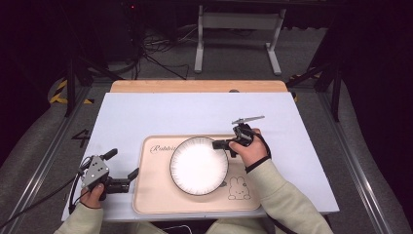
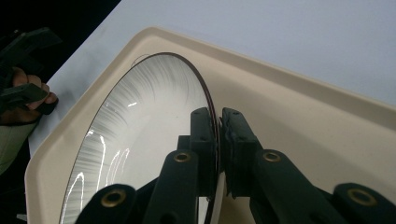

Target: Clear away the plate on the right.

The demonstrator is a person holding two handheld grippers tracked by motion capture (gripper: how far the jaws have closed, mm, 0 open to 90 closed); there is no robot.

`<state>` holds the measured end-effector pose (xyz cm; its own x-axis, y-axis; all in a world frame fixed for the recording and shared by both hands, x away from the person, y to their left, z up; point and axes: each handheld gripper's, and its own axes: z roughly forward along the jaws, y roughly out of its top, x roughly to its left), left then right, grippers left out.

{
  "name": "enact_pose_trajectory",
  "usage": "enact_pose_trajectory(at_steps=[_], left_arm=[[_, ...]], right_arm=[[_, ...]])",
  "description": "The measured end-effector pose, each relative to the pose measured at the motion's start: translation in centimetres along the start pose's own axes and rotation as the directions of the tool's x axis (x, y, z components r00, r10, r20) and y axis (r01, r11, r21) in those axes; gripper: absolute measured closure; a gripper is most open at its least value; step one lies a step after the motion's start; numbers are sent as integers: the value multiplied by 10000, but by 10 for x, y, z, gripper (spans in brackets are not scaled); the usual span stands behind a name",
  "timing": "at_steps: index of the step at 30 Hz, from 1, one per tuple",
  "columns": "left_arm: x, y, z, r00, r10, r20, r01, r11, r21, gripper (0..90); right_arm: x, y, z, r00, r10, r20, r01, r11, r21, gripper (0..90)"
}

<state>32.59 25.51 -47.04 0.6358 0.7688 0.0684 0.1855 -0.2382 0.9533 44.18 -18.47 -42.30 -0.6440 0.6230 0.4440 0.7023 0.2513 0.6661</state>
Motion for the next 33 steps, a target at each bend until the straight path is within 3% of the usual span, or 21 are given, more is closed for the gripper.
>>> enact_pose_trajectory(at_steps=[8, 24, 30, 33], left_arm=[[0, 0, 0, 10000, -4, -13, 4, 10000, -13, 3], [0, 0, 0, 10000, -2, -15, 2, 10000, -15, 3], [0, 0, 0, 10000, 5, -18, -5, 10000, 0, 3], [0, 0, 0, 10000, -11, 34, 10, 10000, 29, 3]], right_arm=[[-8, -3, 5, 9998, 162, 124, -165, 9996, 220, 839], [-15, -9, 13, 9986, 450, 288, -469, 9962, 727, 732], [-15, -10, 13, 9985, 418, 356, -438, 9975, 553, 679], [-13, -11, 10, 9979, 60, 647, -87, 9991, 407, 639]])
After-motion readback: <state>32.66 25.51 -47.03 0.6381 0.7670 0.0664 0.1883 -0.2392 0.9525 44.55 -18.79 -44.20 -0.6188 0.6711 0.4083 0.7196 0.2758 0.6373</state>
